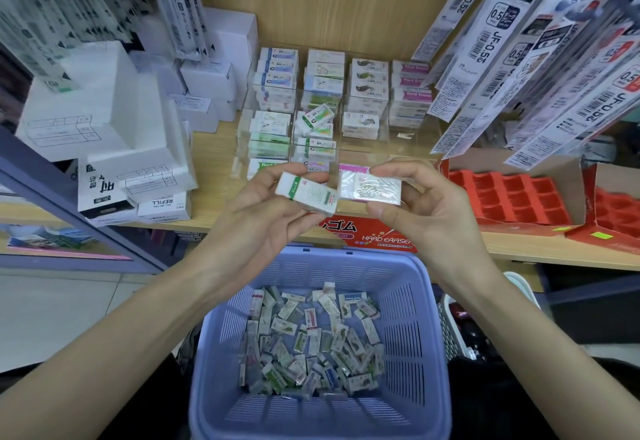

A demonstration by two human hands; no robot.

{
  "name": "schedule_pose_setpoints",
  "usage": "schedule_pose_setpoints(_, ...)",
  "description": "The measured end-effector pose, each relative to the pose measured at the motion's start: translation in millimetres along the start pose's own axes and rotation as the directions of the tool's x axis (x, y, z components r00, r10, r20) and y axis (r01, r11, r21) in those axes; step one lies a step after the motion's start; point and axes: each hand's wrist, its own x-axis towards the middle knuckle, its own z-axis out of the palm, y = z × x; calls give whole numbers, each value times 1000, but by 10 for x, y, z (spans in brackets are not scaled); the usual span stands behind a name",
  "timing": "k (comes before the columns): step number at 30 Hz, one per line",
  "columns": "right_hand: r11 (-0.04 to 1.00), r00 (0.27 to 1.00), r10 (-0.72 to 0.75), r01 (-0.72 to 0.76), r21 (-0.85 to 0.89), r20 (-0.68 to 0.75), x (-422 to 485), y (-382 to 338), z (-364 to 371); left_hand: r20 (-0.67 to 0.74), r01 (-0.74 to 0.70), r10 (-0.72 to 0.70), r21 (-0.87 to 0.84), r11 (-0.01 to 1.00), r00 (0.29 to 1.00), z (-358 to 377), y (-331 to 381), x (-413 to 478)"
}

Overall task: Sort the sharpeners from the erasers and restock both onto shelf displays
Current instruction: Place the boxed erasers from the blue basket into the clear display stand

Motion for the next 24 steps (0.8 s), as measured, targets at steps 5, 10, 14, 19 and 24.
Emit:
schedule_pose_setpoints(5, 996, 995, 92, -91, 19, -46, -18, 8, 13, 27, -20, 17, 133, 991, 999, -37, -65, 19)
schedule_pose_setpoints(10, 992, 990, 130, -129, 9, -51, -43, -16, 90, -35, -3, 19, 396, 918, 999, 6, -59, -28)
schedule_pose_setpoints(14, 993, 992, 111, -114, -39, -58, -38, 0, 71, -110, -17, 63, 379, 925, 992, -17, -50, -29)
schedule_pose_setpoints(19, 990, 1000, 32, -31, -136, -1, -26, 79, 98, -63, 22, -8, 219, 976, 998, -9, -26, -21)
schedule_pose_setpoints(24, 979, 999, -53, 49, -196, -11, 2, 115, 63, 33, -62, 54, 341, 938, 998, -77, -56, -12)
